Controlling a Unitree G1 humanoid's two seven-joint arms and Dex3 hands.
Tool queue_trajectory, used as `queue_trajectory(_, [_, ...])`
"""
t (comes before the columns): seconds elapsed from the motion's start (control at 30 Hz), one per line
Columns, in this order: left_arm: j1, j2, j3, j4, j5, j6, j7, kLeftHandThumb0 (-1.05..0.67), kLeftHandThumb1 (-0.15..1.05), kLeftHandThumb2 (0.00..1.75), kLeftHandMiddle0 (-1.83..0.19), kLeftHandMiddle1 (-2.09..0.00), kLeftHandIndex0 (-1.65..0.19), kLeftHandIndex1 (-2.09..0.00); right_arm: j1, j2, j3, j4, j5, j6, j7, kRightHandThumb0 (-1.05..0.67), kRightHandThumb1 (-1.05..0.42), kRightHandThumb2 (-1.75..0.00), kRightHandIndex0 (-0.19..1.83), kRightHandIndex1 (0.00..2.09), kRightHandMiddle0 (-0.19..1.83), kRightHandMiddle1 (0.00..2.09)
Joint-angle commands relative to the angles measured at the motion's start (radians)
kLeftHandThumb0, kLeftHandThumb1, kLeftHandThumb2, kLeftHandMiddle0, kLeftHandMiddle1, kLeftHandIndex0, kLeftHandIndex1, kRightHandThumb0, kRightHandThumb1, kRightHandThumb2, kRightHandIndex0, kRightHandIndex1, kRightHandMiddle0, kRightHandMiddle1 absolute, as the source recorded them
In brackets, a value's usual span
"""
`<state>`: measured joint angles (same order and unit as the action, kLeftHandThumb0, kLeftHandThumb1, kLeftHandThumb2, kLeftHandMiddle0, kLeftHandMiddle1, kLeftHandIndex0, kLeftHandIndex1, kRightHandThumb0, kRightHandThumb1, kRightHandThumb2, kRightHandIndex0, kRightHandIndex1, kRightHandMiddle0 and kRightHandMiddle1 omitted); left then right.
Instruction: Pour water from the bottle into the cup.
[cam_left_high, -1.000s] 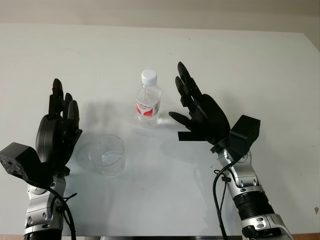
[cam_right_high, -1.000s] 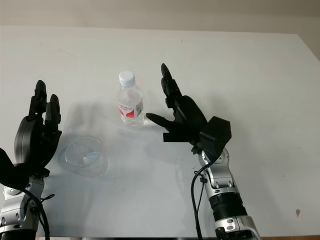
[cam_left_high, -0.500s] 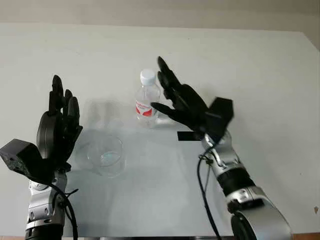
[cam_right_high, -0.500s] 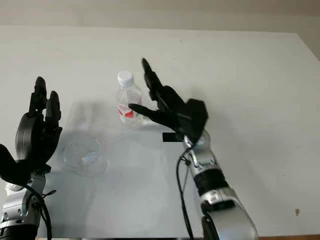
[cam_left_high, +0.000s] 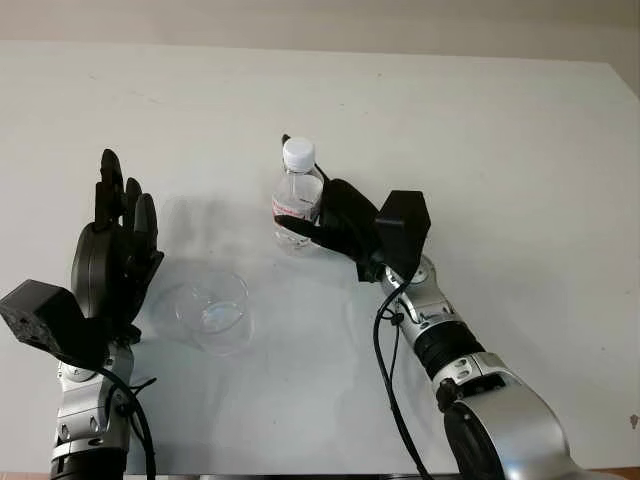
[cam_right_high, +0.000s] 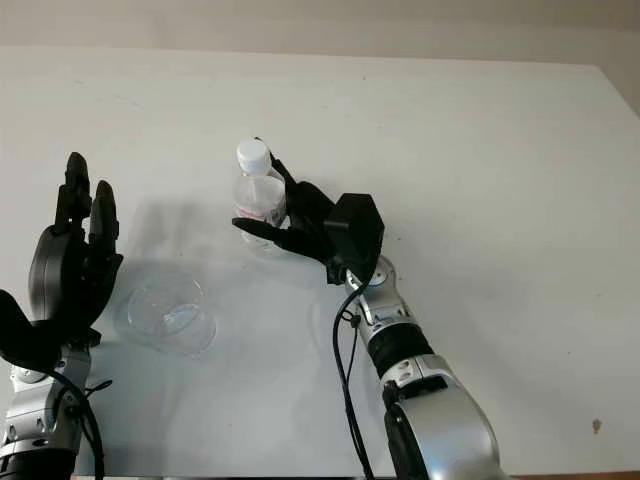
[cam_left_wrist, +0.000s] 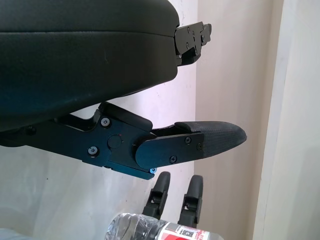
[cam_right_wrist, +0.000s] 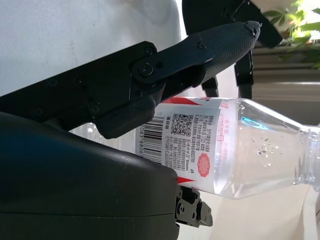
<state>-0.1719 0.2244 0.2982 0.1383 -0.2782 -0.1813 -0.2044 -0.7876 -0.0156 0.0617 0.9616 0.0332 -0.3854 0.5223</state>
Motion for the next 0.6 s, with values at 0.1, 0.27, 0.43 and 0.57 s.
queue_trajectory(0.1, [-0.006, 0.004, 0.004, 0.003, 0.000, -0.011, -0.004, -0.72, 1.05, 0.53, 0.19, -0.03, 0.19, 0.00, -0.017, 0.030, -0.040, 0.025, 0.047, -0.008, 0.022, -0.92, -0.95, -0.04, -0.19, 0.00, -0.19, 0.00])
queue_trajectory(0.27, [-0.006, 0.001, 0.005, 0.002, 0.003, -0.014, 0.002, -0.72, 1.05, 0.53, 0.19, -0.03, 0.19, 0.00, -0.019, 0.058, -0.071, 0.041, 0.073, -0.002, -0.006, -0.69, -0.92, -0.04, -0.19, 0.00, -0.19, 0.00])
queue_trajectory(0.43, [-0.002, 0.000, 0.002, -0.002, -0.002, -0.009, 0.001, -0.72, 1.05, 0.53, 0.19, -0.03, 0.19, 0.00, -0.026, 0.066, -0.074, 0.049, 0.065, -0.004, -0.018, -0.45, -0.96, -0.06, -0.03, 0.29, -0.09, 0.56])
queue_trajectory(0.57, [0.001, -0.001, 0.001, -0.010, -0.005, -0.002, -0.001, -0.72, 1.05, 0.53, 0.19, -0.01, 0.19, 0.00, -0.033, 0.066, -0.073, 0.056, 0.058, 0.002, -0.024, -0.43, -0.97, -0.05, -0.18, 1.53, -0.19, 1.71])
